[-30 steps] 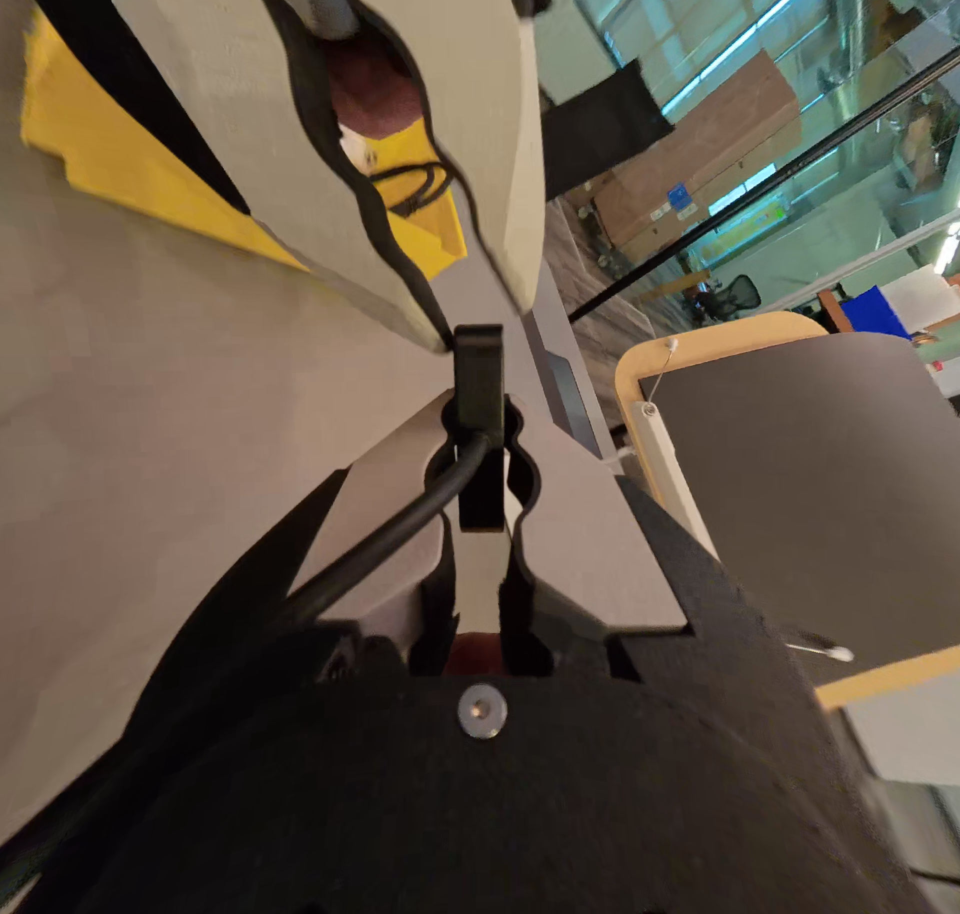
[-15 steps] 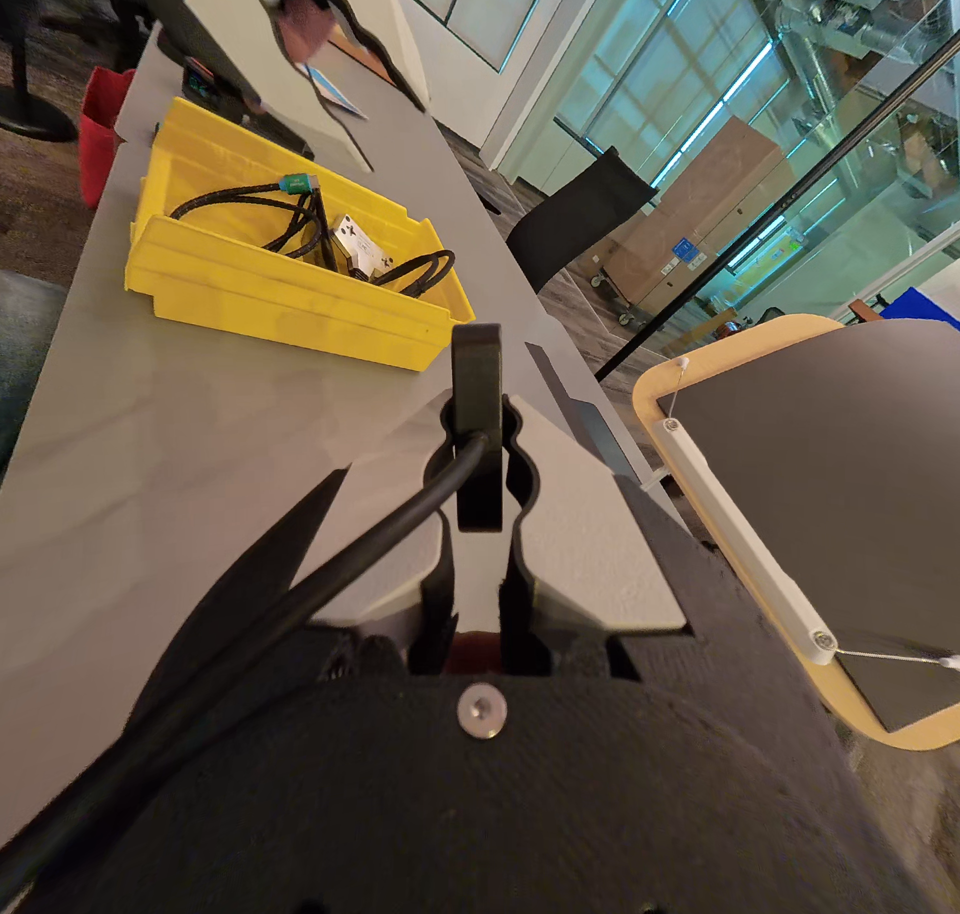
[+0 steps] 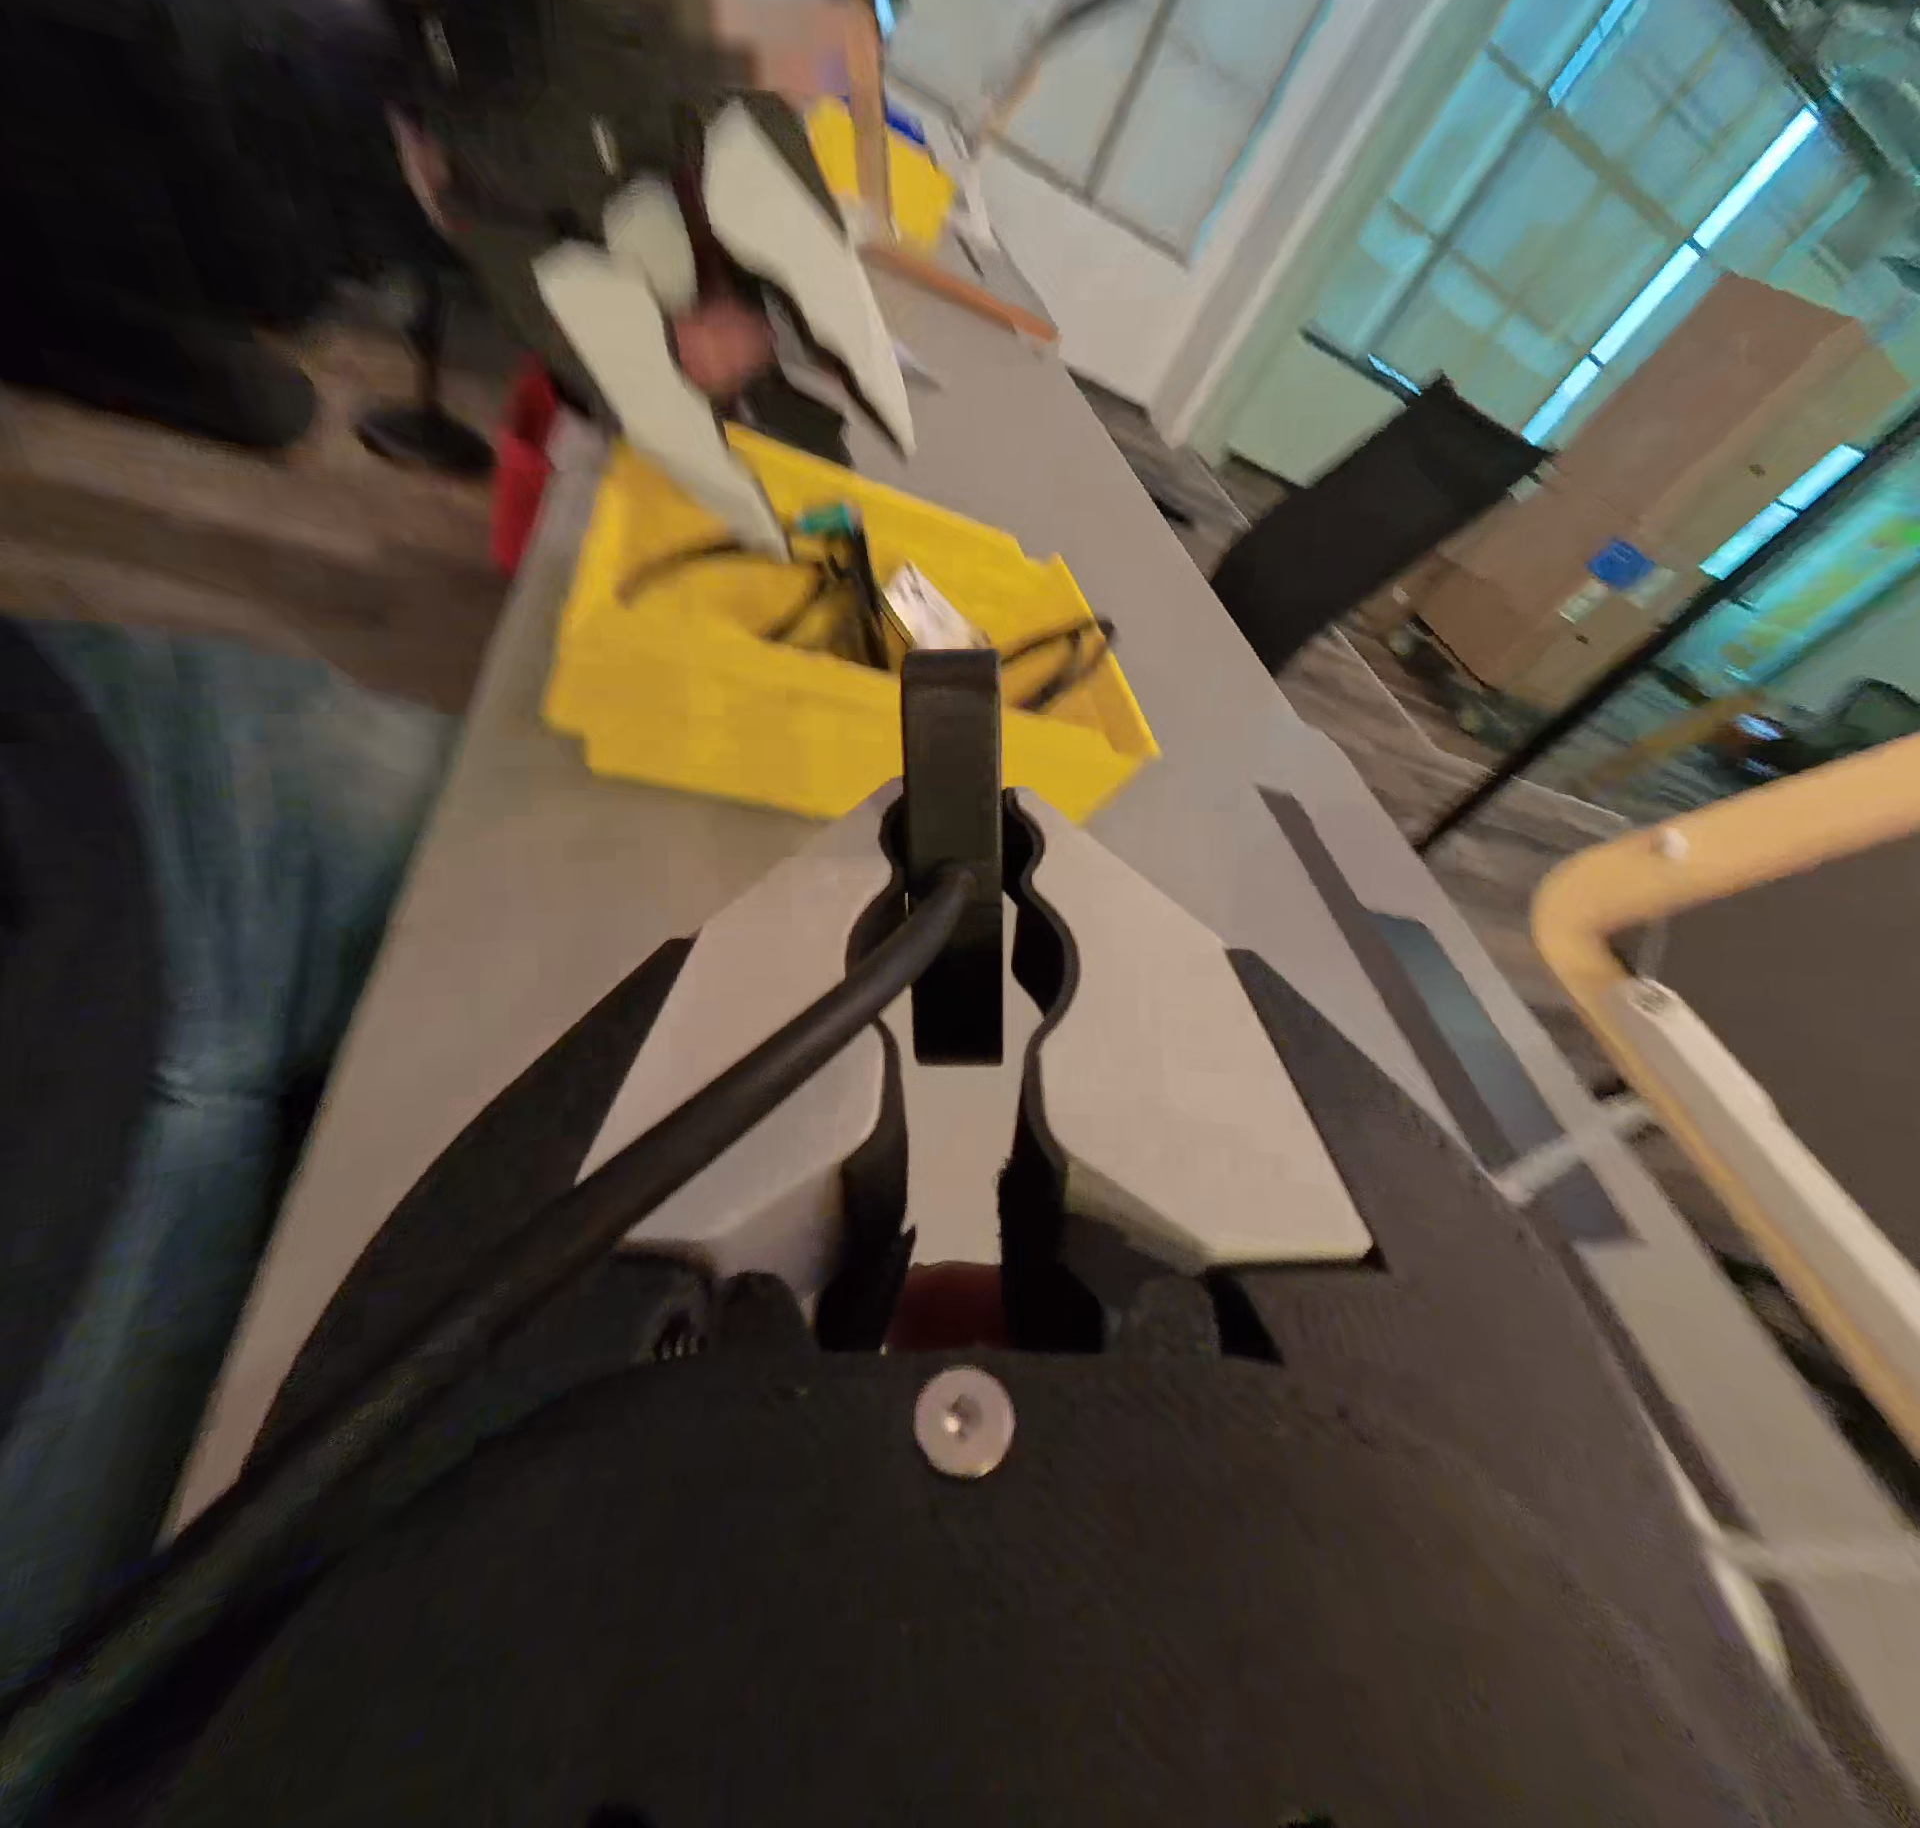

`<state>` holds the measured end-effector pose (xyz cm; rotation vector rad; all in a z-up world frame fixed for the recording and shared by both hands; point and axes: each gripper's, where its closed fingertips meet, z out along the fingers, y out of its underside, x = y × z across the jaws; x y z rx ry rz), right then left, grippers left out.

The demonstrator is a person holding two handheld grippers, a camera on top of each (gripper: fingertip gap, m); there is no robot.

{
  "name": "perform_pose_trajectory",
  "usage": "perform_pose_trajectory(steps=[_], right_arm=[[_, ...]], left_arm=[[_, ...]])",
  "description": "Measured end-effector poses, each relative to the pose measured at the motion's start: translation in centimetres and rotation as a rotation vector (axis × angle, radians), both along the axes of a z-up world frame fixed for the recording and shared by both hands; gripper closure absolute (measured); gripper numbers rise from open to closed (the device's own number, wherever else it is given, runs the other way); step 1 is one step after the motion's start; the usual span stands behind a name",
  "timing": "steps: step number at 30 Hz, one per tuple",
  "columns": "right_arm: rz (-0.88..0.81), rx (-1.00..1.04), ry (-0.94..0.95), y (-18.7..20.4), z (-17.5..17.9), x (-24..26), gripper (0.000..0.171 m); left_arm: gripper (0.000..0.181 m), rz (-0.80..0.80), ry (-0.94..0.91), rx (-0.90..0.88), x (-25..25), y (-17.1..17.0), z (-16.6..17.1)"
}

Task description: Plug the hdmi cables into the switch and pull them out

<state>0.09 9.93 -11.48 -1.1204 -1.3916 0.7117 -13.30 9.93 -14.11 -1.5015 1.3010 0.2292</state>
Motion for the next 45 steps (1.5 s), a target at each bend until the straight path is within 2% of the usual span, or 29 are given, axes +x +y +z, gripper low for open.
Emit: perform_pose_trajectory(steps=[4,8,11,13,19,23,26,28,31,33,37,39,41,43,45], right_arm=[[0.151,-0.146,0.114,-1.9,1.4,-1.4,0.160],[0.223,-0.209,0.163,-2.7,2.1,-1.8,0.160],[0.239,-0.217,0.172,-2.7,2.2,-1.6,0.160],[0.265,-0.226,0.175,-2.8,2.4,-1.4,0.160],[0.310,-0.341,0.284,-2.8,3.3,-1.3,0.160],[0.330,-0.406,0.347,-2.7,3.6,-1.5,0.160],[0.270,-0.413,0.310,-1.5,3.3,-1.0,0.149],[0.176,-0.396,0.205,-0.2,1.9,-0.5,0.141],[-0.074,-0.432,-0.074,2.6,-2.9,1.4,0.133],[-0.223,-0.442,-0.200,3.8,-5.2,3.7,0.131],[-0.536,-0.554,-0.281,5.7,-7.5,10.3,0.136],[-0.670,-0.541,-0.197,6.8,-6.1,13.6,0.139],[-0.756,-0.413,-0.171,7.4,-3.6,15.9,0.137],[-0.732,-0.206,-0.175,6.8,-0.3,14.8,0.136],[-0.645,-0.015,-0.201,5.4,2.3,11.3,0.131]], left_arm=[[0.123,-0.154,-0.240,0.031,7.4,0.0,2.3],[0.135,-0.282,-0.414,-0.092,11.4,-0.9,3.4],[0.159,-0.355,-0.523,-0.148,12.7,-1.6,3.9],[0.164,-0.389,-0.614,-0.201,13.0,-2.0,4.1],[0.164,-0.413,-0.797,-0.310,13.5,-2.0,4.4],[0.165,-0.423,-0.853,-0.346,13.8,-2.0,4.3],[0.167,-0.385,-0.835,-0.321,13.4,-1.7,4.5],[0.167,-0.348,-0.785,-0.275,12.4,-1.1,5.0],[0.167,-0.287,-0.670,-0.222,10.7,-0.3,5.6],[0.167,-0.216,-0.548,-0.126,9.4,0.6,5.9],[0.168,-0.073,-0.358,-0.035,7.4,2.1,6.3],[0.168,-0.007,-0.260,0.031,6.6,2.8,6.5],[0.168,0.040,-0.172,0.070,6.2,3.2,6.4],[0.168,0.057,-0.131,0.077,6.5,3.3,6.4],[0.168,0.064,-0.061,0.085,7.2,3.2,6.0]])
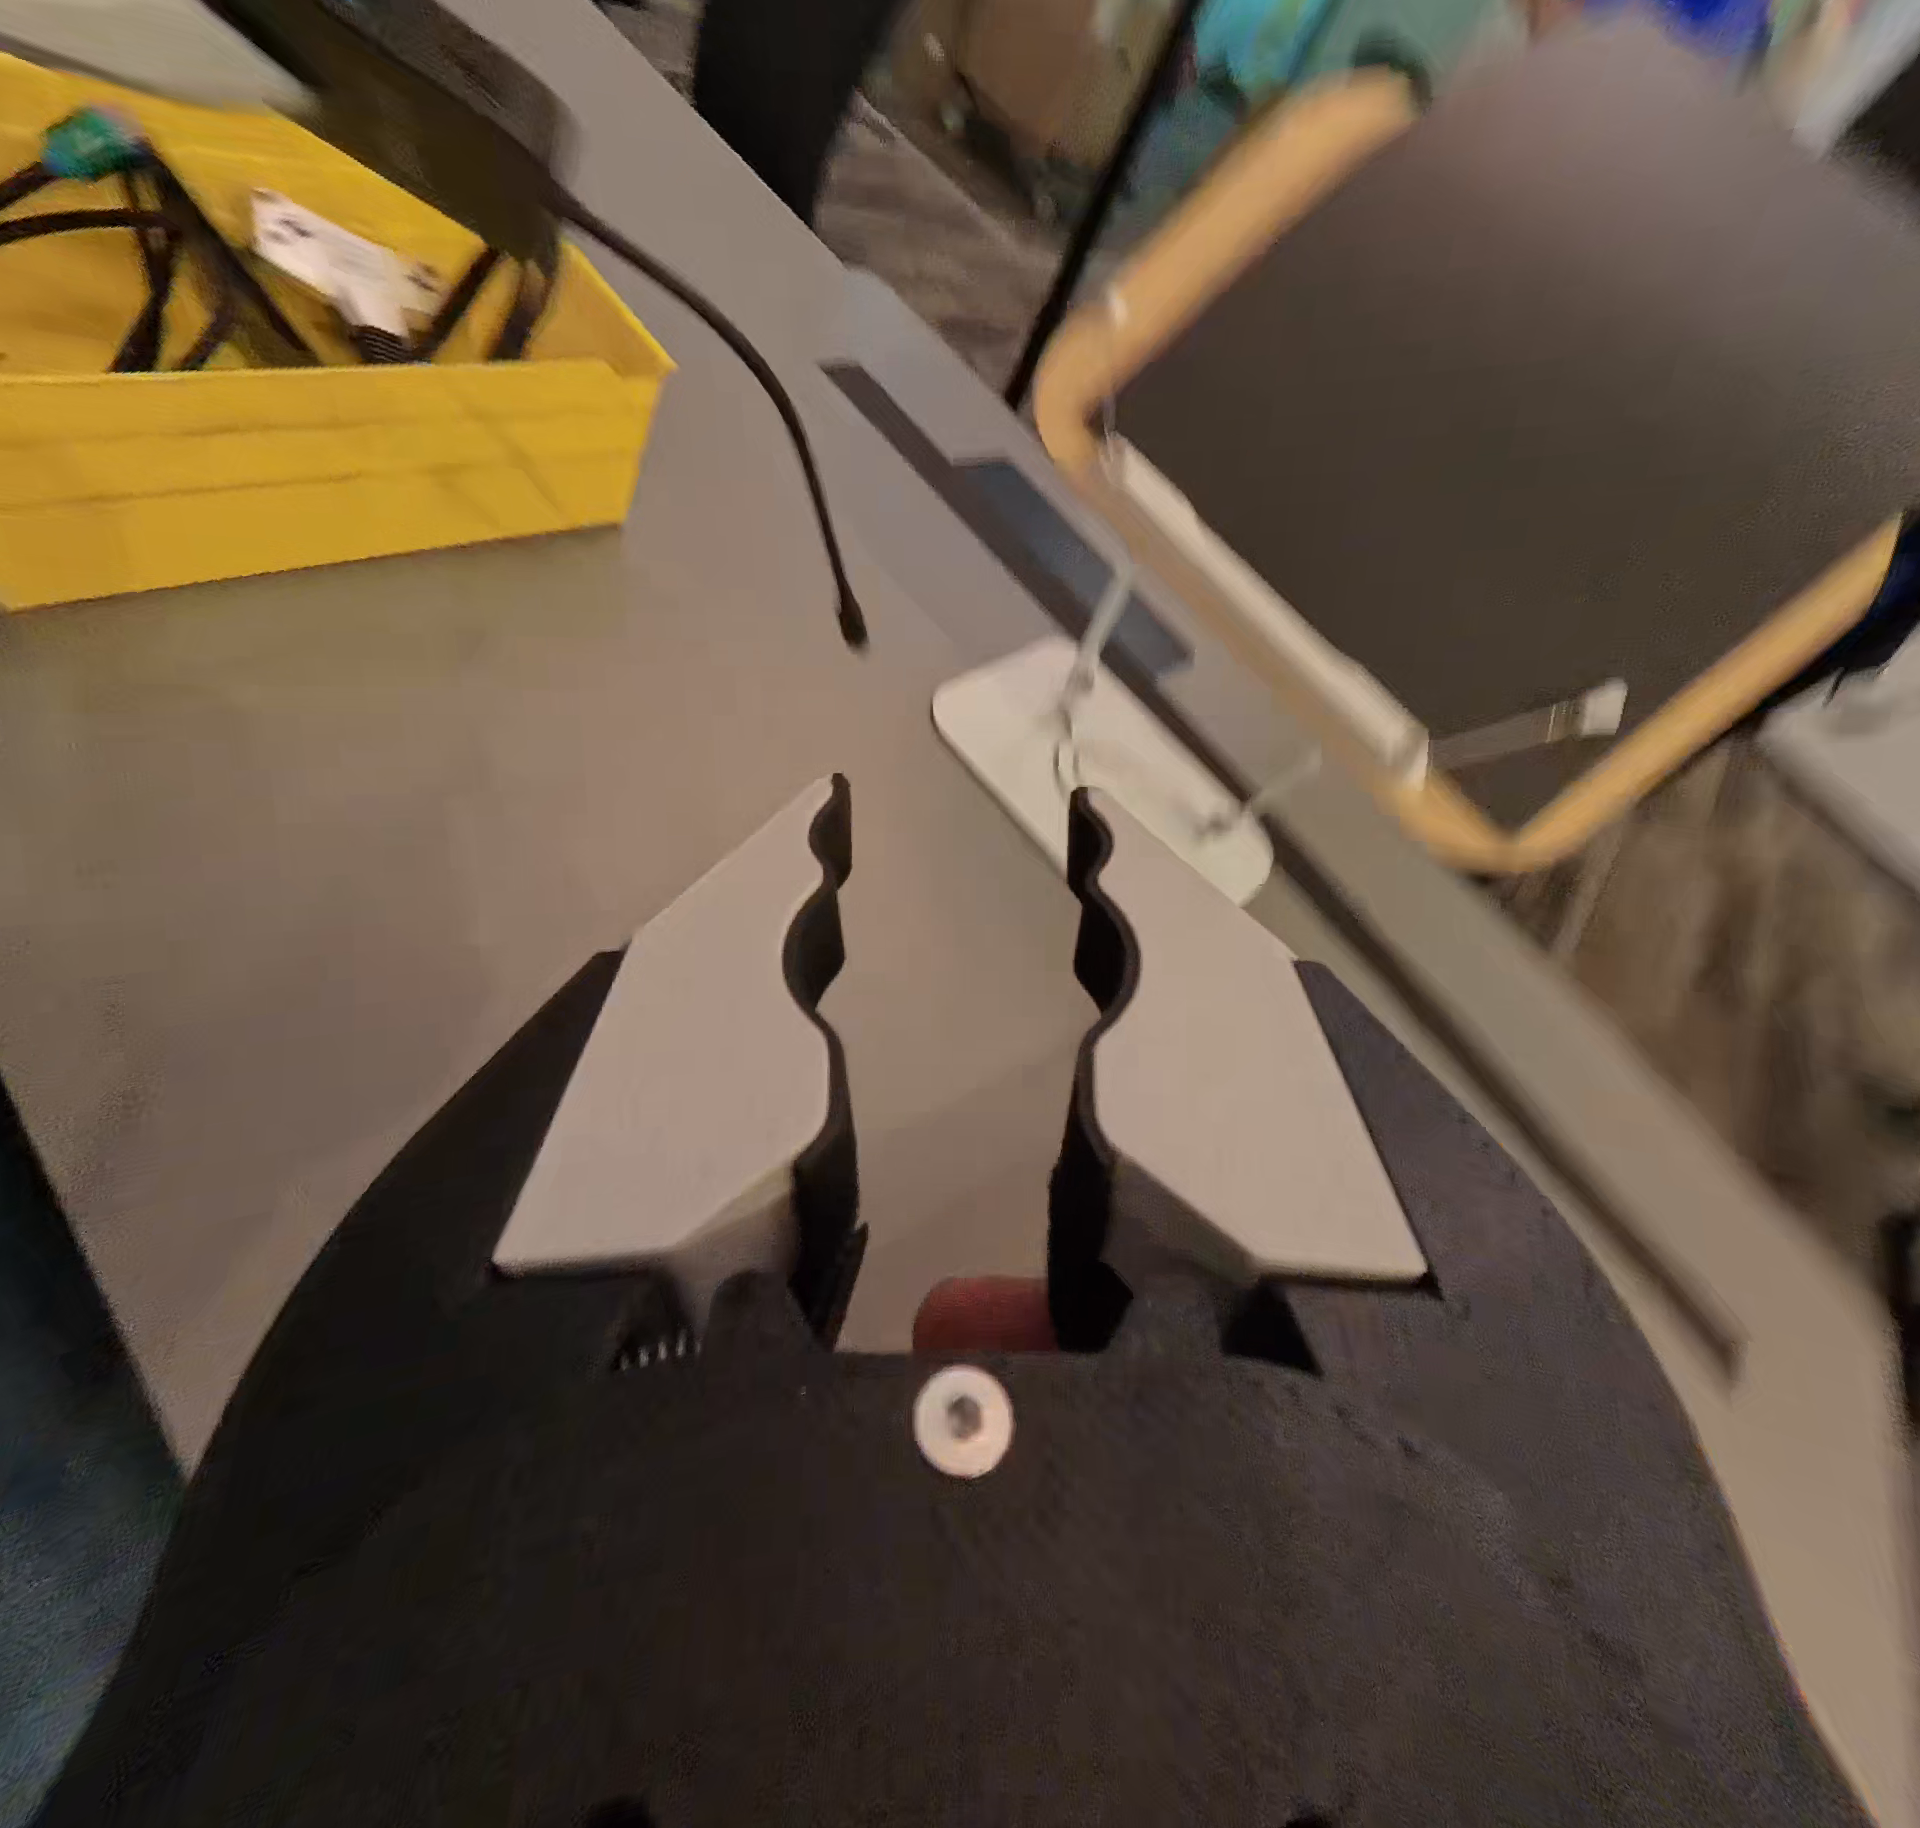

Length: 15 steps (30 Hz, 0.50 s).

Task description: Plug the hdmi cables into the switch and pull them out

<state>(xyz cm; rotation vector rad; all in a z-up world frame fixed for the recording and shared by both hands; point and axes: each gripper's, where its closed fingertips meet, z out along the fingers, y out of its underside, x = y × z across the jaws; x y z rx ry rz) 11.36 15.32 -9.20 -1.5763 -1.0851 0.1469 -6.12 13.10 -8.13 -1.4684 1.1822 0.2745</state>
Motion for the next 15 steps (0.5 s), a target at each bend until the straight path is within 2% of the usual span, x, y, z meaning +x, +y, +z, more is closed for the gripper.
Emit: perform_pose_trajectory(steps=[4,8,9,11,12,14,15], right_arm=[[0.234,0.243,-0.226,-2.6,1.5,-8.4,0.115],[0.337,0.306,-0.359,-2.4,0.1,-12.9,0.115],[0.366,0.308,-0.397,-2.2,-0.7,-13.5,0.119],[0.392,0.296,-0.449,-1.8,-2.2,-14.0,0.154],[0.393,0.288,-0.424,-1.7,-2.3,-14.1,0.156],[0.414,0.238,-0.299,-1.9,-1.9,-14.0,0.159],[0.430,0.209,-0.204,-2.0,-1.4,-13.9,0.160]], left_arm=[[0.168,-0.019,0.123,0.011,1.8,-0.6,-0.9],[0.168,-0.054,0.170,-0.015,3.1,-1.6,-1.6],[0.168,-0.056,0.171,-0.015,3.3,-1.7,-1.6],[0.168,-0.070,0.194,-0.009,3.6,-2.0,-1.9],[0.168,-0.066,0.215,0.024,3.4,-1.8,-1.8],[0.162,-0.097,0.144,0.068,3.6,-1.7,-1.0],[0.148,-0.114,0.093,0.032,3.5,-1.7,-0.8]])
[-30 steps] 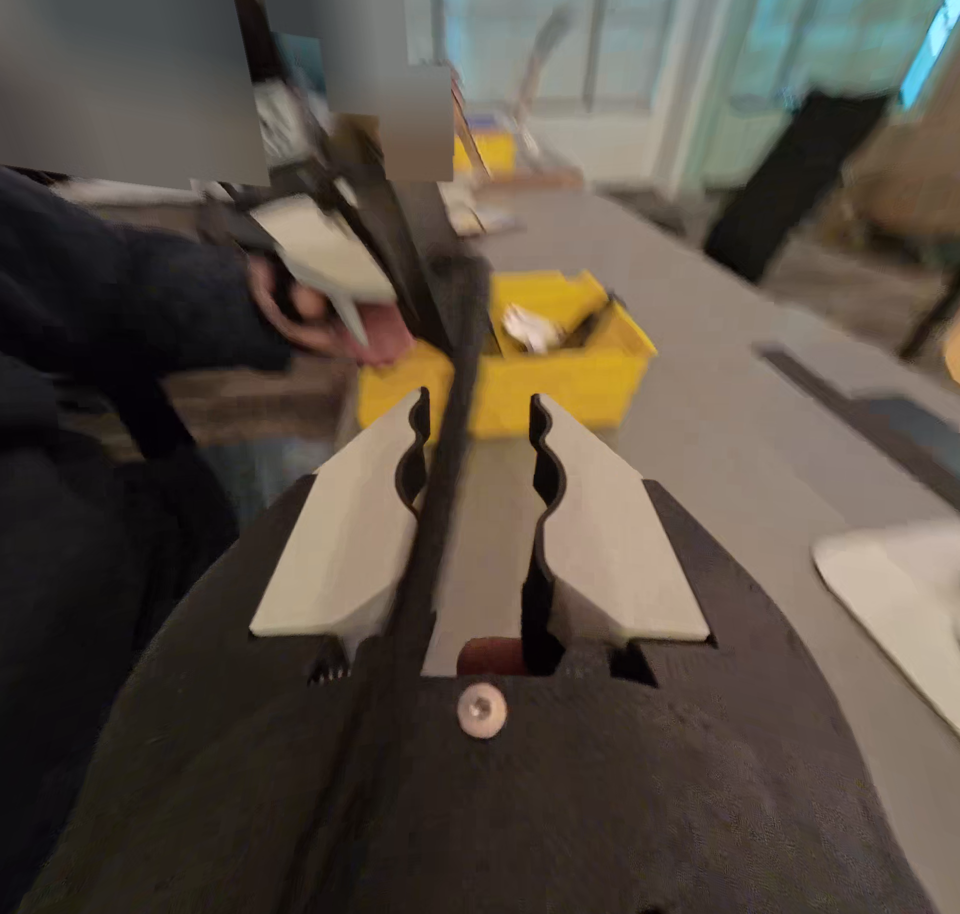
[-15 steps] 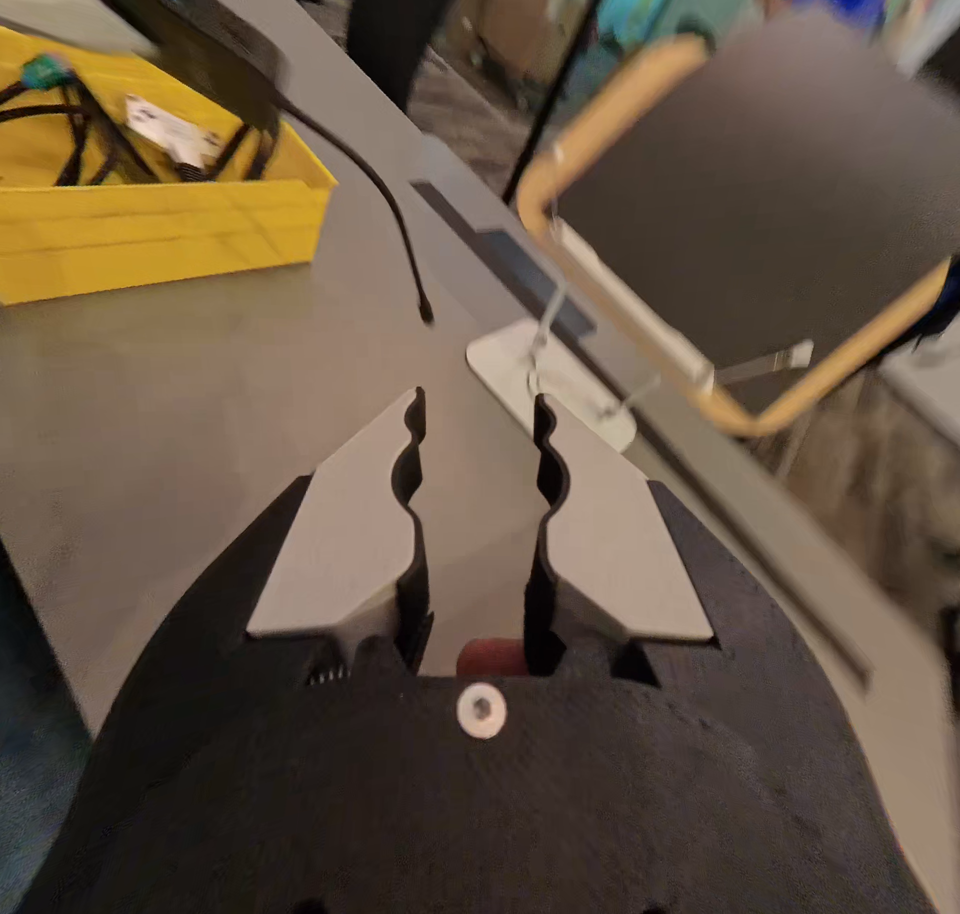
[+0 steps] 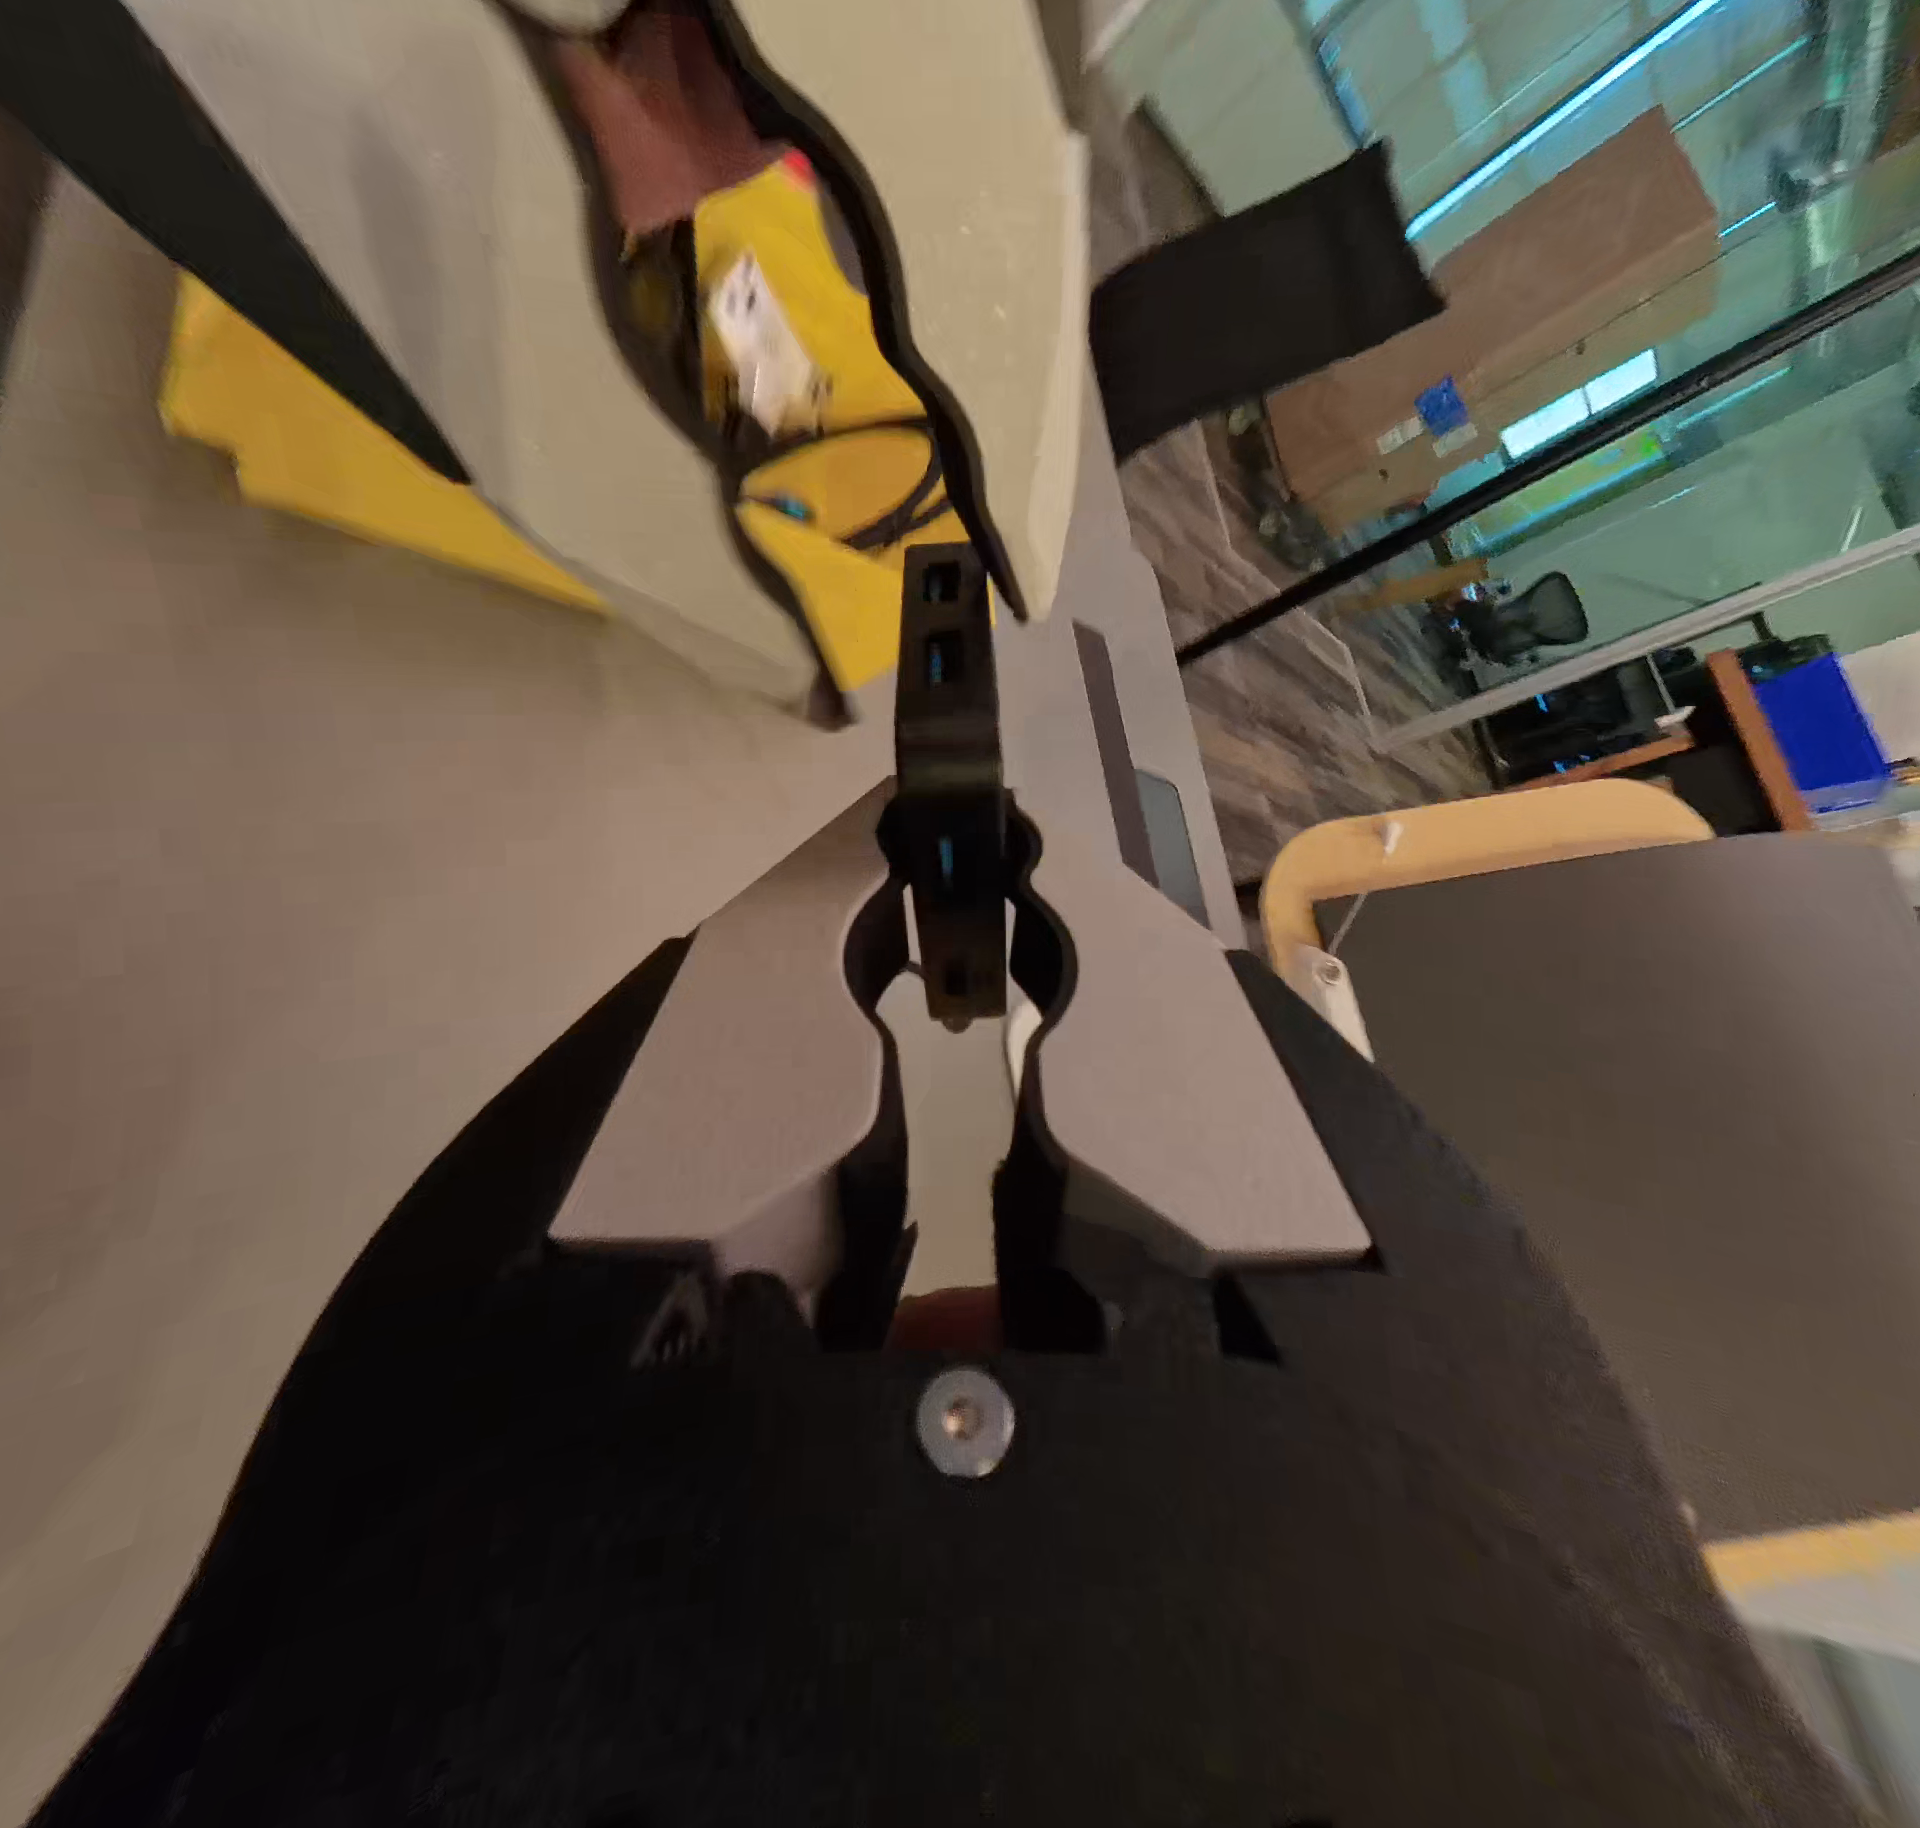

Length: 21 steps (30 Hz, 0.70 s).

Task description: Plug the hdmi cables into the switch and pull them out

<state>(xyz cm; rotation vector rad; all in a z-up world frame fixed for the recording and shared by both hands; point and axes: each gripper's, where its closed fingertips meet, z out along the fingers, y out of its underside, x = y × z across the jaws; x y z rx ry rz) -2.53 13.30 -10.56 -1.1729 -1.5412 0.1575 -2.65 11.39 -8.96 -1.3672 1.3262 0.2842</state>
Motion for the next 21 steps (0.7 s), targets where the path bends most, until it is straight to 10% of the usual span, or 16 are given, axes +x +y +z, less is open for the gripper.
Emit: perform_pose_trajectory(steps=[8,12,21], right_arm=[[0.421,-0.443,0.593,-3.7,5.3,1.6,0.160],[0.516,-0.478,0.620,-5.1,5.0,1.6,0.160],[0.365,-0.374,0.370,-4.0,2.7,2.2,0.149]], left_arm=[[0.130,-0.228,-0.329,-0.349,2.8,-0.8,-1.9],[0.176,-0.237,-0.438,-0.349,4.1,-0.9,-1.5],[0.178,-0.079,-0.113,-0.071,2.2,0.5,-1.5]])
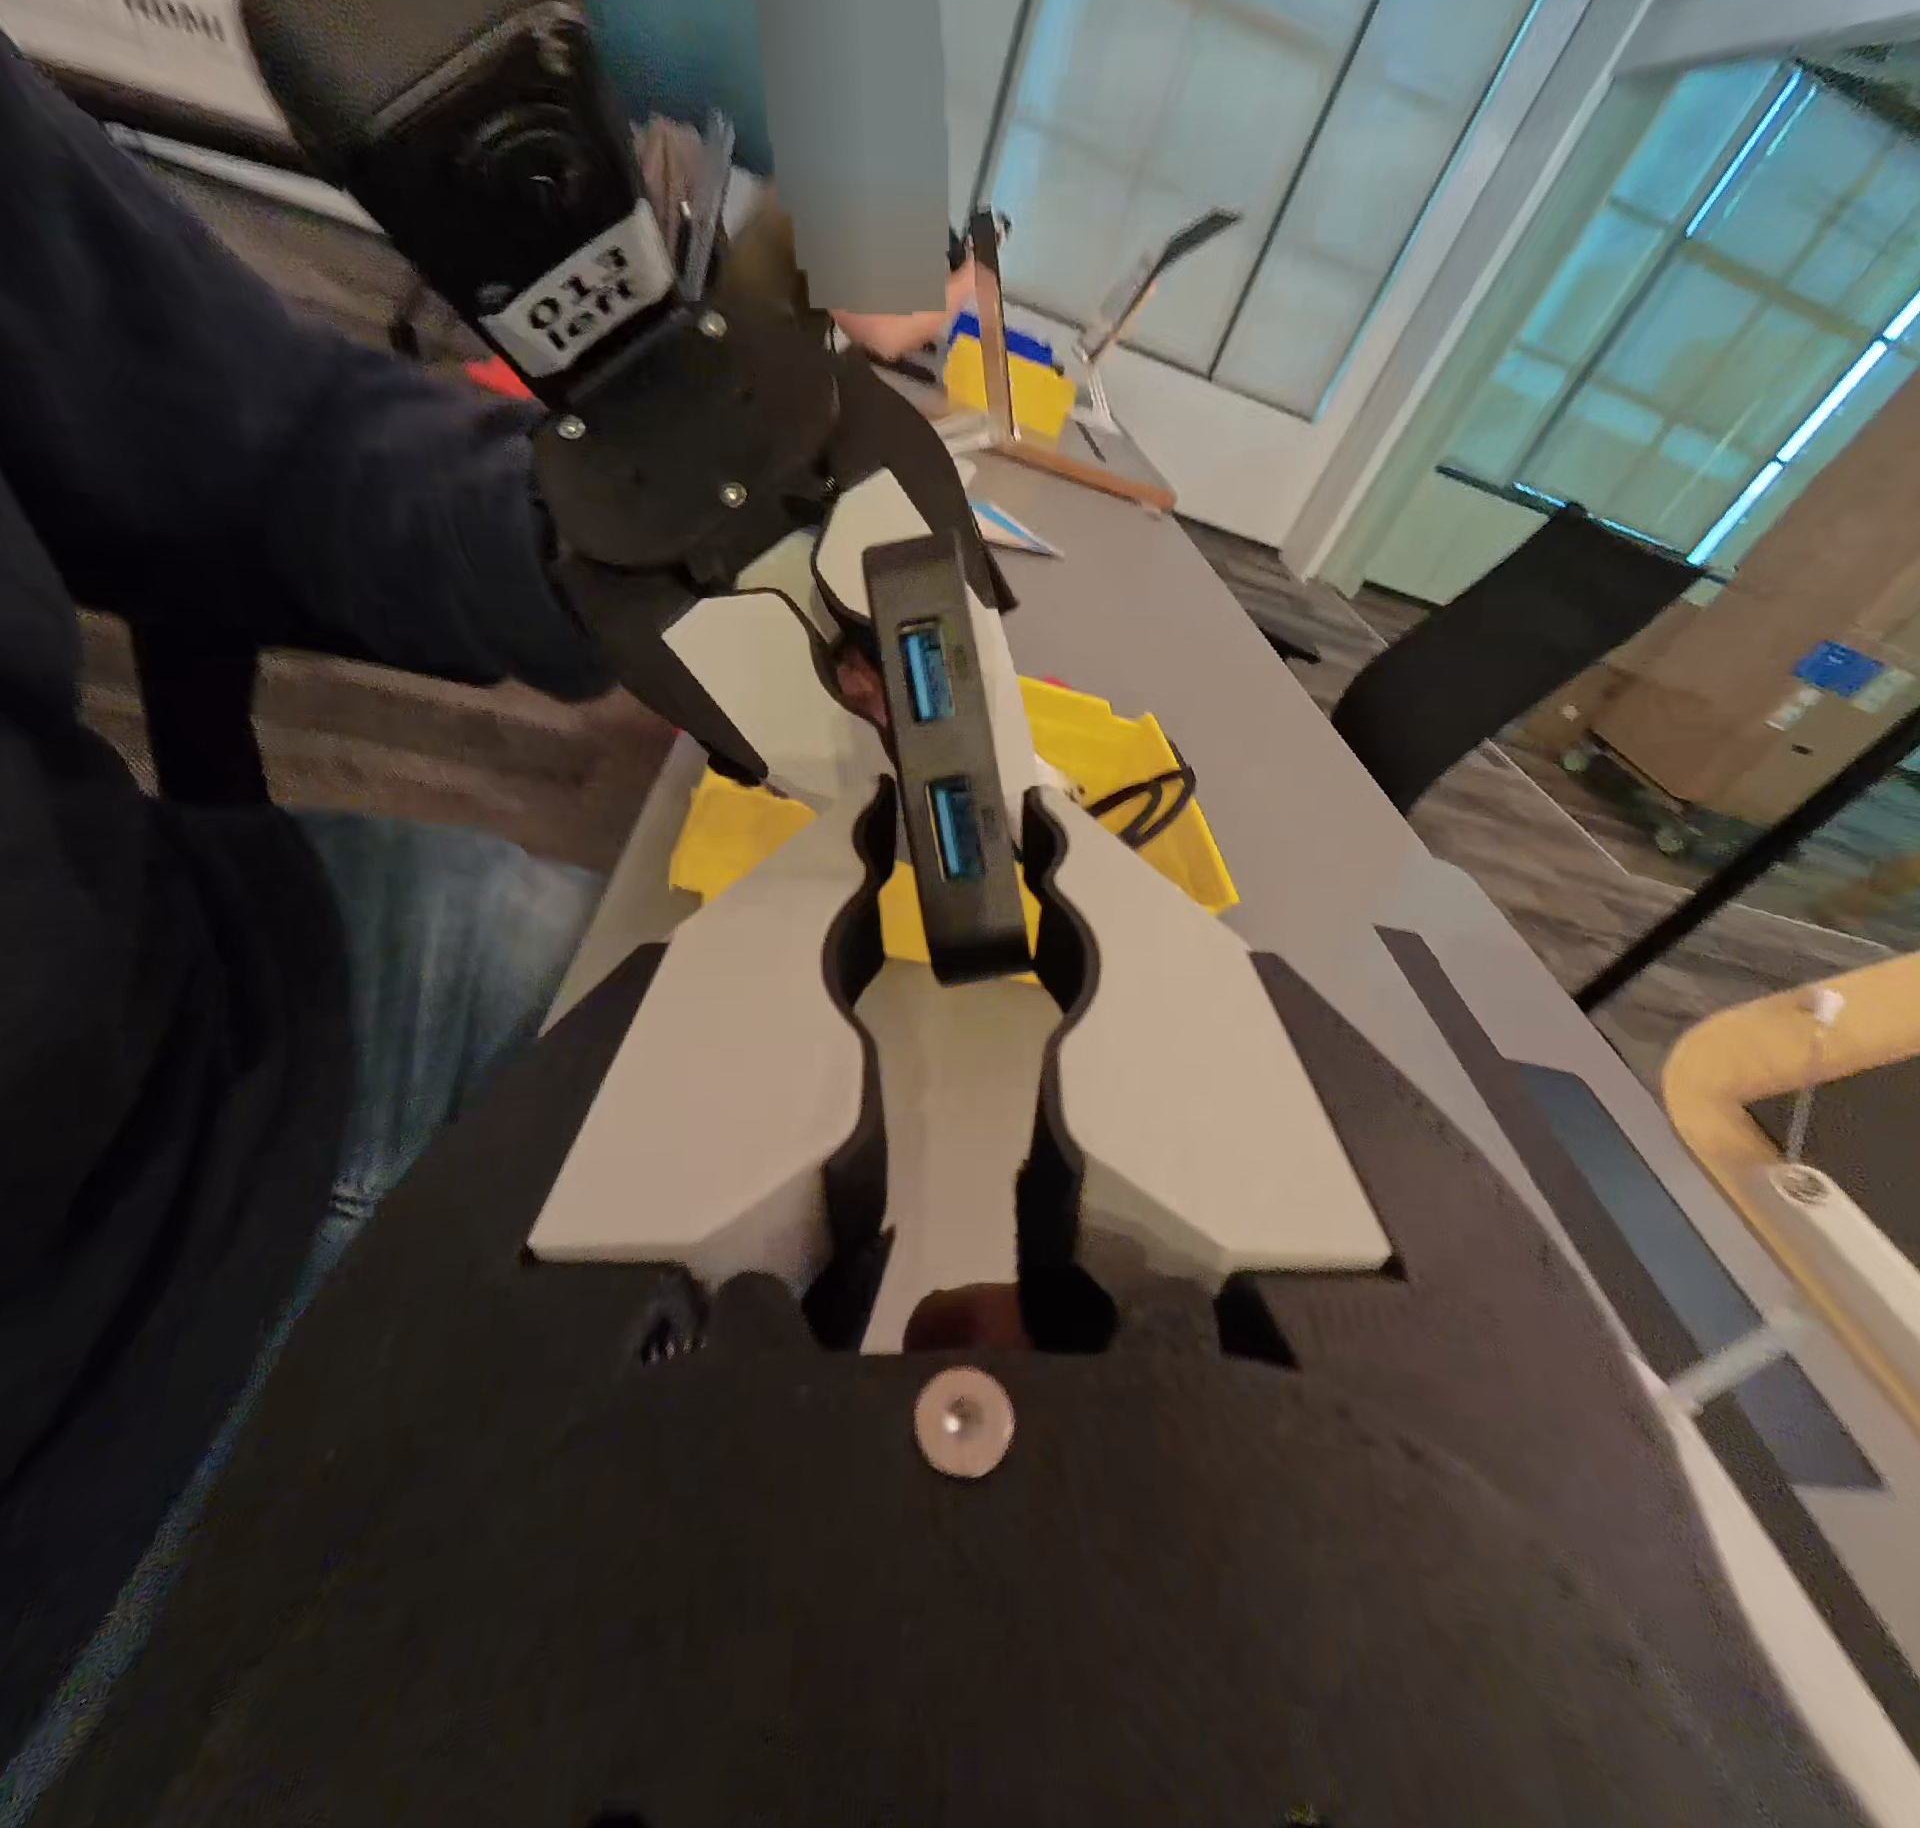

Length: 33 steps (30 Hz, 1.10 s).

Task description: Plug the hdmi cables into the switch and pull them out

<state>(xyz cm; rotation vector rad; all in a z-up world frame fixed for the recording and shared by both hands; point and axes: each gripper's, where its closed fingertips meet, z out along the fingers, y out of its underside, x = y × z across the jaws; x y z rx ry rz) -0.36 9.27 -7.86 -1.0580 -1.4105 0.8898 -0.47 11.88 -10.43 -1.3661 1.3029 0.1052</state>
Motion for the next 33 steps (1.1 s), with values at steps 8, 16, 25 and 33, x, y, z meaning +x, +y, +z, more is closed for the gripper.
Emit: perform_pose_trajectory(steps=[8,16,25,33], right_arm=[[-0.201,0.256,-0.365,1.0,-3.1,-0.4,0.160],[-0.414,0.330,-0.412,4.1,-4.0,1.2,0.160],[-0.607,0.315,-0.663,8.0,-11.1,5.9,0.160],[-0.633,0.320,-0.863,9.6,-17.3,7.8,0.160]], left_arm=[[0.178,0.040,0.184,0.083,-0.1,0.1,-1.3],[0.148,0.022,0.113,0.020,-1.5,0.5,-0.8],[0.141,0.393,0.146,-0.039,-19.3,1.9,1.0],[0.143,0.430,0.240,-0.238,-27.5,-1.9,-7.9]])
